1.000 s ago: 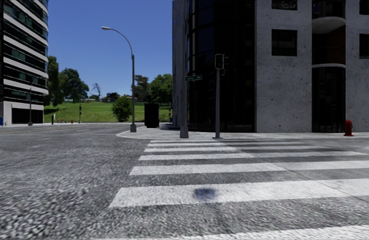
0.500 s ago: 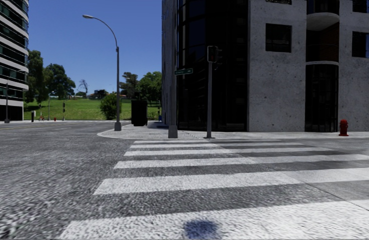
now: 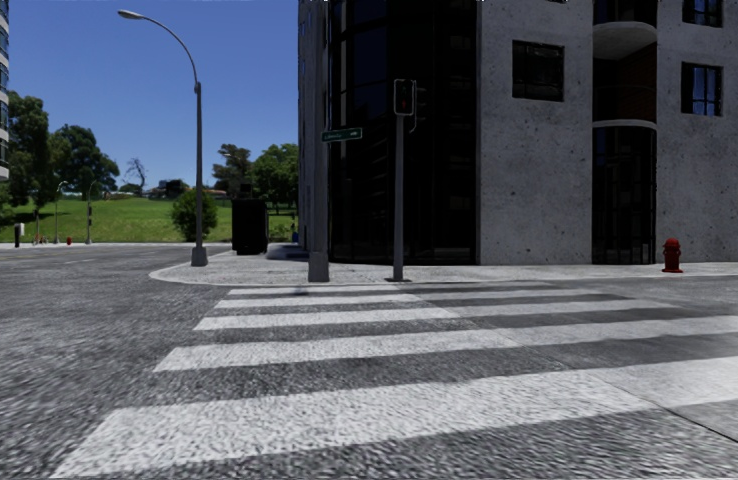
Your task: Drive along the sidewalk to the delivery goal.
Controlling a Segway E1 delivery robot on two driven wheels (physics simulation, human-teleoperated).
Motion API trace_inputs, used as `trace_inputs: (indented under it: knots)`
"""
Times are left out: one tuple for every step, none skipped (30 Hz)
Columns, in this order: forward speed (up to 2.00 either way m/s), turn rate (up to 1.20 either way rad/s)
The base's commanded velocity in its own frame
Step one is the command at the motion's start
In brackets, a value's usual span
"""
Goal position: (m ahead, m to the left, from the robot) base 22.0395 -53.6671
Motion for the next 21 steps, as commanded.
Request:
trace_inputs:
  knots:
    - [1.31,-0.28]
    - [1.31,-0.28]
    - [1.31,-0.28]
    - [1.34,-0.29]
    - [1.66,-0.29]
    - [2.00,-0.29]
    - [2.00,-0.29]
    - [2.00,-0.29]
    - [2.00,-0.29]
    - [2.00,-0.29]
    - [2.00,-0.29]
    - [2.00,-0.29]
    - [2.00,-0.29]
    - [2.00,-0.29]
    - [2.00,-0.30]
    - [2.00,-0.30]
    - [2.00,-0.35]
    - [2.00,-0.38]
    - [2.00,-0.38]
    - [2.00,-0.39]
    - [2.00,-0.39]
